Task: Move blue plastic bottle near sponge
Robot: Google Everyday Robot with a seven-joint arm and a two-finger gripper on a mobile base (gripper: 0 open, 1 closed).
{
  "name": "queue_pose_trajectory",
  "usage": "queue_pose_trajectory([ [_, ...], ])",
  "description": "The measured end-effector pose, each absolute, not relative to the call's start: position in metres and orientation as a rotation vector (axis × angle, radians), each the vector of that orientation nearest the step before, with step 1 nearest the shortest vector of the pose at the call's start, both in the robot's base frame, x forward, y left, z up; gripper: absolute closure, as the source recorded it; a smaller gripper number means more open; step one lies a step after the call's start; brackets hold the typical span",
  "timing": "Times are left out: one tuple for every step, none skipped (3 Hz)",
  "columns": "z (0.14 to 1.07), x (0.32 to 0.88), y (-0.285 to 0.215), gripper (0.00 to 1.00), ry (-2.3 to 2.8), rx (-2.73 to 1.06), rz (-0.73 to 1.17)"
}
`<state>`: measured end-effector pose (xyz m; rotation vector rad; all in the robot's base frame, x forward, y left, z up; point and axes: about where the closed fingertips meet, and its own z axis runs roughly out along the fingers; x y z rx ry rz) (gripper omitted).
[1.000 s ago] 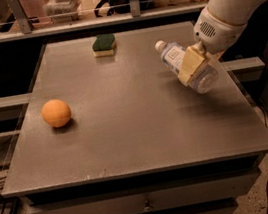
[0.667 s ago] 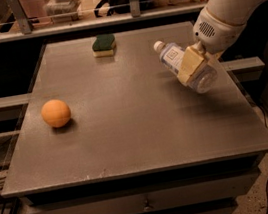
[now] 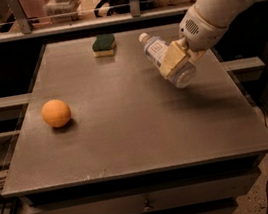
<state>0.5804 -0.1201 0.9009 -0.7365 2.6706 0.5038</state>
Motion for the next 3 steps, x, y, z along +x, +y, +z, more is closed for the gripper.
queue_pose_trajectory([
  [0.905,0.608,-0.091,1.00,2.622,-0.715,0.594],
  [0.907,0.638,-0.062,1.00,2.604,-0.682,0.665],
  [0.907,0.671,-0.041,0.82,2.592,-0.633,0.727],
])
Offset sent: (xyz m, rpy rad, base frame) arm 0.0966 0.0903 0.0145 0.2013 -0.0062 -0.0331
